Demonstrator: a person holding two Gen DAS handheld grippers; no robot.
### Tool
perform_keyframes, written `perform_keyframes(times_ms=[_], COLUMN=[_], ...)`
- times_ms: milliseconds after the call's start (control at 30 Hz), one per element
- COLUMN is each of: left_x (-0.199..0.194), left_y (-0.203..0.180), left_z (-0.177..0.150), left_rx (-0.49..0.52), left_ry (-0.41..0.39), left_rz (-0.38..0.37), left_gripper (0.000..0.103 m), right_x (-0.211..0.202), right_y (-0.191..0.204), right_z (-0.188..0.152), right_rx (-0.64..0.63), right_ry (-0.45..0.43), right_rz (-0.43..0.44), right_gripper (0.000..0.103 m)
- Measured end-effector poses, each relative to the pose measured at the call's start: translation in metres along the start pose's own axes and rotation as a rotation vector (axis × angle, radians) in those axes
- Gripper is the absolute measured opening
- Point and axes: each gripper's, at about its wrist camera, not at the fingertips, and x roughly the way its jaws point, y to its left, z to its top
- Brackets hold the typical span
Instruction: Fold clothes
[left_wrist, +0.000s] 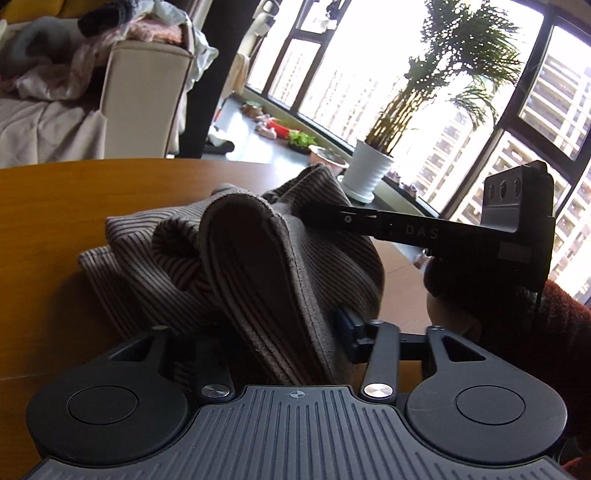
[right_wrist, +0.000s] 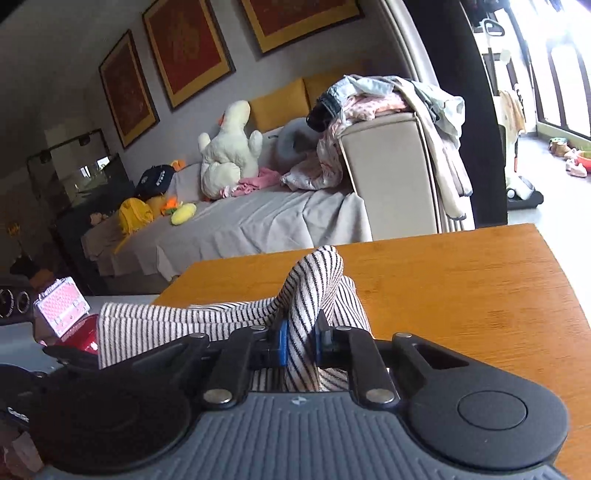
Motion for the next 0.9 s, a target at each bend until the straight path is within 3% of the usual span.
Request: perform_keyframes(times_ms=[67, 133, 233, 400, 500, 633, 733, 900], left_x=[-0.007, -0.013, -0.026, -0.061, -0.069, -0.057, -0.041, -0.022], left_y=[-0.014, -0.028, -0.050, -0.088, -0.098, -0.078, -0.044, 0.003], left_z=[-0.005, -0.009, -0.017, -0.031, -0.035, -0.034, -0.033, -0.035], left_rx=[0.014, 0.029, 0.049, 0.049, 0.061, -0.023, -0.143, -0.248], left_ry=[-0.007, -0.013, -0.021, -0.024, -0.034, -0.030, -0.010, 0.004], left_rz=[-0.016, -0.033, -0.063, -0.195, -0.221, -0.205, -0.213, -0.119], left_gripper=[0.026, 0.025, 0.025, 0.025, 0.025, 0.025, 0.025, 0.029], right_x=[-0.027, -0.056, -0.101, -0.176, -0.198, -0.169, -0.116, -0.020], right_y=[0.006, 0.012, 0.023, 0.046, 0.056, 0.051, 0.044, 0.034], right_z=[0.001, -0.001, -0.007, -0.018, -0.012, -0.002, 0.004, -0.008], right_rx=[-0.012, -0.028, -0.058, -0.126, -0.178, -0.148, -0.126, -0.128], right_ry=[-0.033, -0.057, -0.084, -0.129, -0.149, -0.129, -0.081, 0.076], right_rz=[0.012, 0.020, 0.026, 0.036, 0.031, 0.021, 0.021, -0.061], right_gripper=[0.011, 0.011, 0.011, 0.011, 0.012, 0.012, 0.012, 0.012])
